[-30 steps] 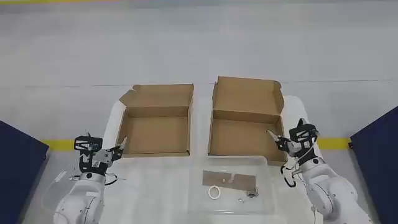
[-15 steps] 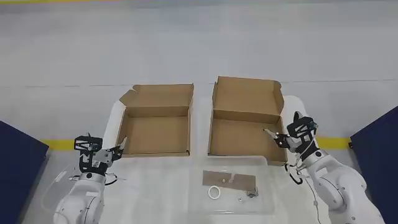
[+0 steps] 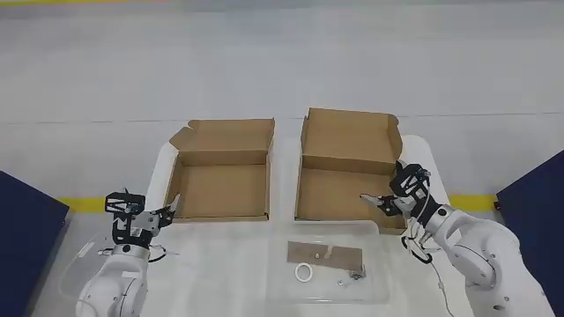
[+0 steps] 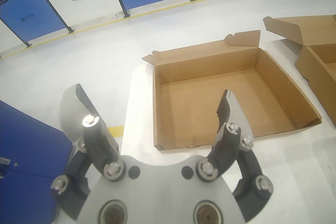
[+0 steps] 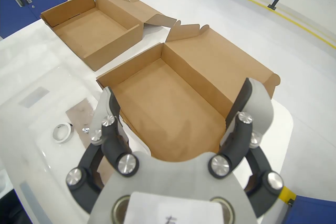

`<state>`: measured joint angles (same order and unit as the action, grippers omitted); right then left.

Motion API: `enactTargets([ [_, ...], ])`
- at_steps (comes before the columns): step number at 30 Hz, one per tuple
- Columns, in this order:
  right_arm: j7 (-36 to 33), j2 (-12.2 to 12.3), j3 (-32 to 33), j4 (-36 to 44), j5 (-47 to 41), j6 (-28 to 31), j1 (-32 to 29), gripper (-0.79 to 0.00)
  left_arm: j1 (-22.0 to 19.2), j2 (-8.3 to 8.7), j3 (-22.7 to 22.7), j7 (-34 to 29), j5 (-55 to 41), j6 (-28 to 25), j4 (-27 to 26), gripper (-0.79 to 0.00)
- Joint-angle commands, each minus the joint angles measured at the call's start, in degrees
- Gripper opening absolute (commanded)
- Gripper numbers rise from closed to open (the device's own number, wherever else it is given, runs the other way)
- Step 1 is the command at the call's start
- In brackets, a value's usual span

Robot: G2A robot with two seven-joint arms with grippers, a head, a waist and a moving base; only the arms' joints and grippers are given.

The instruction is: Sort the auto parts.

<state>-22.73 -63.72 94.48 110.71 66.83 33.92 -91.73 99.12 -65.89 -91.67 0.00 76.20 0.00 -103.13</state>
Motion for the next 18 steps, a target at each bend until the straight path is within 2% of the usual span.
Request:
enactTargets([
  [1,-1.4,0.3,-0.1,0.4,-0.9,3.2,0.9,0.0,0.0,0.0,0.0,0.0,0.0,0.0,0.0,0.0],
  [6,-9.4,1.2,-0.9,1.4,-5.0,12.7,5.4,0.0,0.0,0.0,0.0,0.0,0.0,0.0,0.0,0.0],
  [13,-24.0,2.5,-5.9,0.7,-11.7,20.6,11.8,0.0,0.0,0.0,0.0,0.0,0.0,0.0,0.0,0.0],
  [15,-26.9,3.0,-7.8,-0.2,-13.1,20.7,12.8,0.0,0.0,0.0,0.0,0.0,0.0,0.0,0.0,0.0],
  [18,-26.9,3.0,-7.8,-0.2,-13.1,20.7,12.8,0.0,0.0,0.0,0.0,0.0,0.0,0.0,0.0,0.0],
])
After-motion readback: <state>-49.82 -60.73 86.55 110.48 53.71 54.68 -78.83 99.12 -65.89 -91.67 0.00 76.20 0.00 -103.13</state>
